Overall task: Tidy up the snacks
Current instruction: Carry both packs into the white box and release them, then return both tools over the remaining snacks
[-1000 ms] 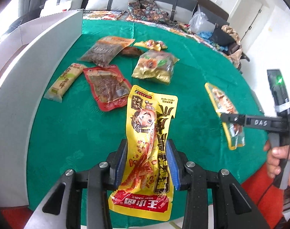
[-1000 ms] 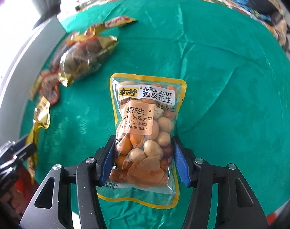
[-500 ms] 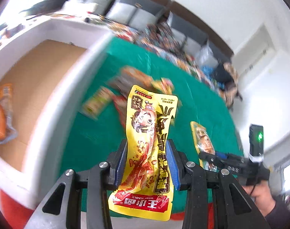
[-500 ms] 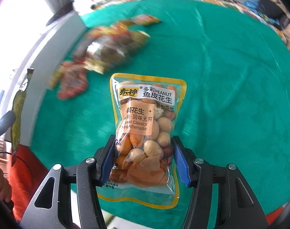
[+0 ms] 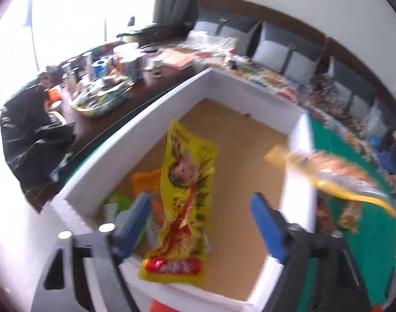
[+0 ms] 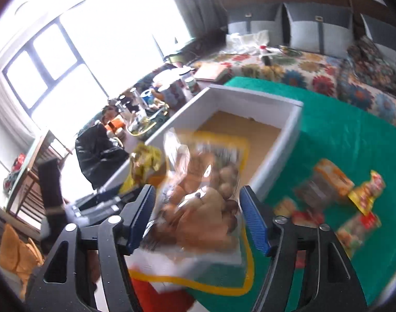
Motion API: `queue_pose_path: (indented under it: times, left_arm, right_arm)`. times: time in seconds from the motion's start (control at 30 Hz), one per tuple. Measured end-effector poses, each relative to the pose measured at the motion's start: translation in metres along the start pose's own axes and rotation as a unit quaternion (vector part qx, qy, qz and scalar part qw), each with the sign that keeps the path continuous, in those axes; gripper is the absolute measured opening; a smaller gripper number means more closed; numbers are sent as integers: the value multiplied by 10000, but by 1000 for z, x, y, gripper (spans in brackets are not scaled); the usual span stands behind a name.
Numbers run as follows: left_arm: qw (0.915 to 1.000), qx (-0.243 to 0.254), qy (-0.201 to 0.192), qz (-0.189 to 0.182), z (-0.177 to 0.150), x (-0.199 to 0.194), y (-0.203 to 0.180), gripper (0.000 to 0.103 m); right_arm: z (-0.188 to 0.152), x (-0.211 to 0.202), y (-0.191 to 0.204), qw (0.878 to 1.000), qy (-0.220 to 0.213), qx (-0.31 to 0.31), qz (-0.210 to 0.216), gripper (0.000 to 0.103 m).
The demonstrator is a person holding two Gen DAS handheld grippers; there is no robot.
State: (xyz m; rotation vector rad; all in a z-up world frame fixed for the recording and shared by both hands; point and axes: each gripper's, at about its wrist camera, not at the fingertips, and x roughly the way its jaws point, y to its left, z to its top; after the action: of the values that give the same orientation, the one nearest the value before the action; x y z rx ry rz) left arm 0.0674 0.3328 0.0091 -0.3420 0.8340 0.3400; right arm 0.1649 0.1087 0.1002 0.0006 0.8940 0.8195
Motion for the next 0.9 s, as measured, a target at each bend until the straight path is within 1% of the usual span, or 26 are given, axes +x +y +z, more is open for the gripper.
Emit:
queue_pose_path:
  times: [0.07, 0.13, 0.2, 0.23, 0.3, 0.33, 0.4, 0.43, 0.47, 0.5, 0.53, 0.57, 0.6, 0.67, 0.73, 0.77, 0.87, 0.9]
  left_arm:
    - [9999, -49, 62, 125, -11, 3, 12, 84]
    - [9999, -124, 81, 70, -27, 4, 18, 84]
    - [9998, -151, 148, -33, -37, 0, 18, 84]
    - [9997, -132, 148, -128, -42, -5, 13, 84]
    - [9991, 0, 135, -408, -48, -12, -10, 84]
    - [9980, 137, 132, -599, -51, -17, -27, 84]
    - [9944, 448, 119, -949, -56, -27, -69, 85]
    - [9911, 651, 144, -1148, -61, -30, -93, 86]
    - [9874, 833, 180, -1333, -65, -33, -114, 89]
    - [9828, 1008, 244, -1528, -74, -33, -137, 96]
    - [9769, 1179, 349, -1746, -84, -31, -162, 99]
    - [9726, 1281, 460, -1887, -94, -25, -181, 102]
    - [9697, 1349, 590, -1951, -103, -17, -197, 102]
    - [9641, 1479, 979, -1974, -125, 10, -231, 102]
    - [9637, 1545, 1206, -1814, -144, 40, -254, 102]
    - [9643, 1593, 1271, -1691, -152, 53, -263, 101]
    - [9673, 1699, 1370, -1289, -171, 85, -282, 98]
    - [9688, 1726, 1317, -1197, -175, 89, -285, 98]
  right_arm:
    - [6, 10, 10, 10000, 28, -34, 25, 73]
    - [5, 5, 7, 9999, -114, 50, 100, 73]
    - [-3, -8, -8, 9996, -278, 43, -22, 77]
    - [-10, -17, -19, 9992, -342, 34, -203, 77]
    - [-31, -32, -53, 9972, -404, 54, -629, 77]
    - [-43, -38, -74, 9954, -380, 83, -873, 77]
    - [-75, -41, -118, 9899, -185, 171, -1396, 77]
    - [-97, -44, -143, 9847, -26, 233, -1729, 77]
    - [-123, -48, -172, 9768, 153, 324, -2111, 77]
    - [-143, -50, -194, 9694, 272, 413, -2405, 77]
    - [-169, -57, -220, 9595, 401, 535, -2735, 77]
    - [-190, -63, -238, 9517, 498, 641, -2960, 77]
    - [-212, -71, -259, 9431, 611, 786, -3173, 77]
    - [-246, -85, -288, 9313, 701, 1076, -3410, 77]
    - [-270, -97, -308, 9242, 666, 1307, -3527, 78]
    - [-277, -104, -314, 9272, 481, 1426, -3429, 77]
    - [-284, -110, -324, 9257, 191, 1587, -3428, 78]
    - [-284, -108, -325, 9254, 123, 1559, -3451, 80]
